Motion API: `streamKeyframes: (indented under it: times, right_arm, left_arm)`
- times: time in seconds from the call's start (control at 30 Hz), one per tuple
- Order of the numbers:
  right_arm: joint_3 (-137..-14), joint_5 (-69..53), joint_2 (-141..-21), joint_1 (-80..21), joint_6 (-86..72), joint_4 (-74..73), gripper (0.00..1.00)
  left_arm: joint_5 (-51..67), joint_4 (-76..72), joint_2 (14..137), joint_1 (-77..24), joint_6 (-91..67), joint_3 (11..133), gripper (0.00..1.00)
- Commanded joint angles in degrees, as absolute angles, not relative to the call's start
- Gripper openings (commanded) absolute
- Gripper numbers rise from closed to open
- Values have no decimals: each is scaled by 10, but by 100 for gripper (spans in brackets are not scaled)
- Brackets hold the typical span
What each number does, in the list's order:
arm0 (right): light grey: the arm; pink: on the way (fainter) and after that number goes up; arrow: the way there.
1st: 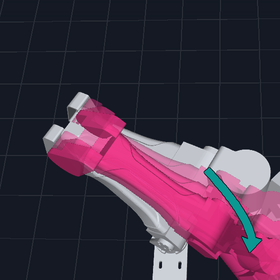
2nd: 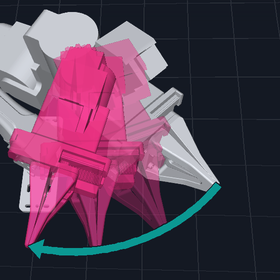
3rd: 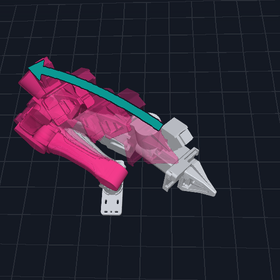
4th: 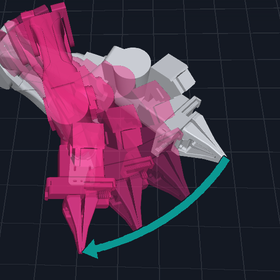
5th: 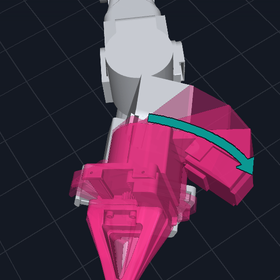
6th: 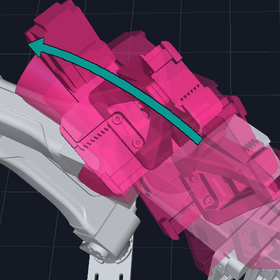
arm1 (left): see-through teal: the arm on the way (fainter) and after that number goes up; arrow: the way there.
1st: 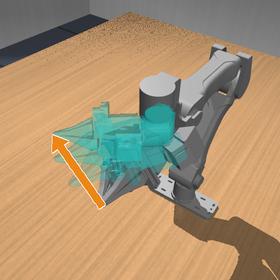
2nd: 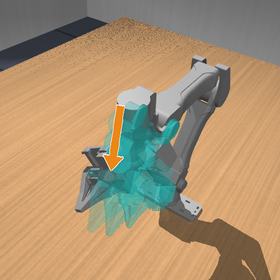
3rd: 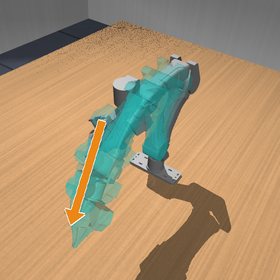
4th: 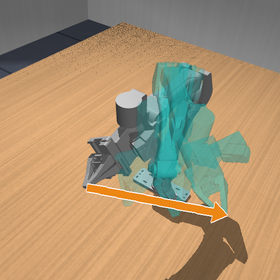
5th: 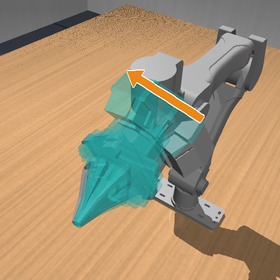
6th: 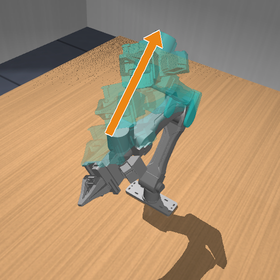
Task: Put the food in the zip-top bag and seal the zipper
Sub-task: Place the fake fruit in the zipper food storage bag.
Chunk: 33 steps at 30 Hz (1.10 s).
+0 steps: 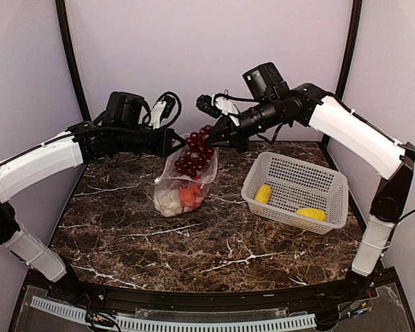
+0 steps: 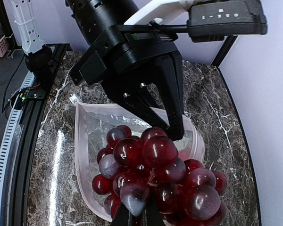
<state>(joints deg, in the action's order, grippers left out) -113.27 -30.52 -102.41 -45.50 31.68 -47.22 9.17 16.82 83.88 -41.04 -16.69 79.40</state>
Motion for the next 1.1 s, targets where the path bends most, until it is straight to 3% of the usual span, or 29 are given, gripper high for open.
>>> streamKeyframes:
  times: [0.0, 0.57, 0.8, 0.83, 0.97, 1.07]
  right_arm:
    - [-1147, -266, -1041, -478, 322, -450, 0]
    - [-1132, -274, -1064, -530, 341, -465, 0]
    - [-1127, -147, -1096, -530, 326, -413, 0]
    - [-1130, -130, -1101, -530, 320, -411, 3]
    - [-1143, -125, -1095, -530, 304, -425, 44]
    - [-1131, -200, -1053, -531, 317, -445, 59]
  left_arm:
    - [93, 156, 817, -413, -176, 785, 1]
    - [82, 138, 807, -413, -193, 765, 1]
    - [86, 137, 796, -413, -196, 759, 1]
    - [84, 138, 794, -413, -196, 758, 1]
    - [74, 138, 783, -413, -194, 750, 1]
    - [71, 140, 777, -413, -193, 742, 1]
